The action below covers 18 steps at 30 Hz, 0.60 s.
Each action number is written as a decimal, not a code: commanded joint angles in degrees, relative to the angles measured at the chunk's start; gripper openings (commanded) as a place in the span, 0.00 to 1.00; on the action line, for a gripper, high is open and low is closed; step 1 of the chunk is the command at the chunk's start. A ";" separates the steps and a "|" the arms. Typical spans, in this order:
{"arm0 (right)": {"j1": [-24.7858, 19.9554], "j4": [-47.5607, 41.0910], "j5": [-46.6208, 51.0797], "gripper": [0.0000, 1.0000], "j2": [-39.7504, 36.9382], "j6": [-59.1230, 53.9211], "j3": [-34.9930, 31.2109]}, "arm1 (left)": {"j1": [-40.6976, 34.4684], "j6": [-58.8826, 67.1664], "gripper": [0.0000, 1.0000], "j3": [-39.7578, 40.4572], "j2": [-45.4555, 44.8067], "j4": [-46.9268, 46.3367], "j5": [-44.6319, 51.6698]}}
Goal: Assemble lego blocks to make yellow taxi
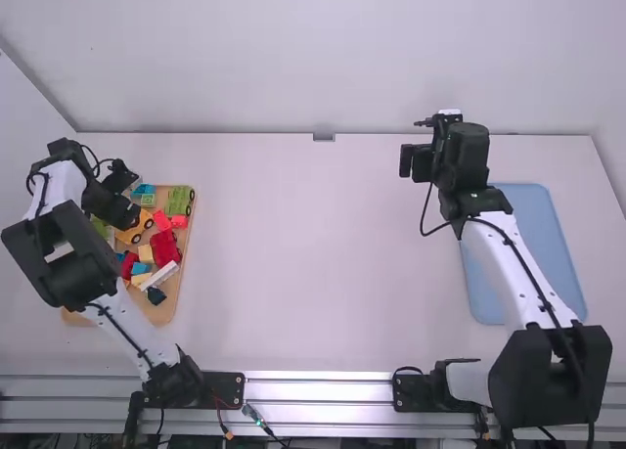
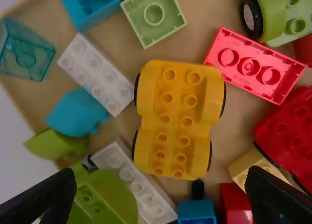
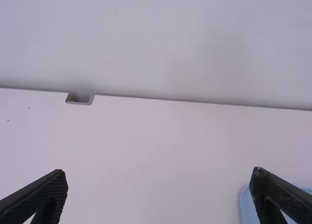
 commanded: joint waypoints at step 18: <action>0.24 0.17 0.22 0.99 0.61 0.26 2.29 | 1.03 1.92 0.87 -1.79 6.88 1.68 1.44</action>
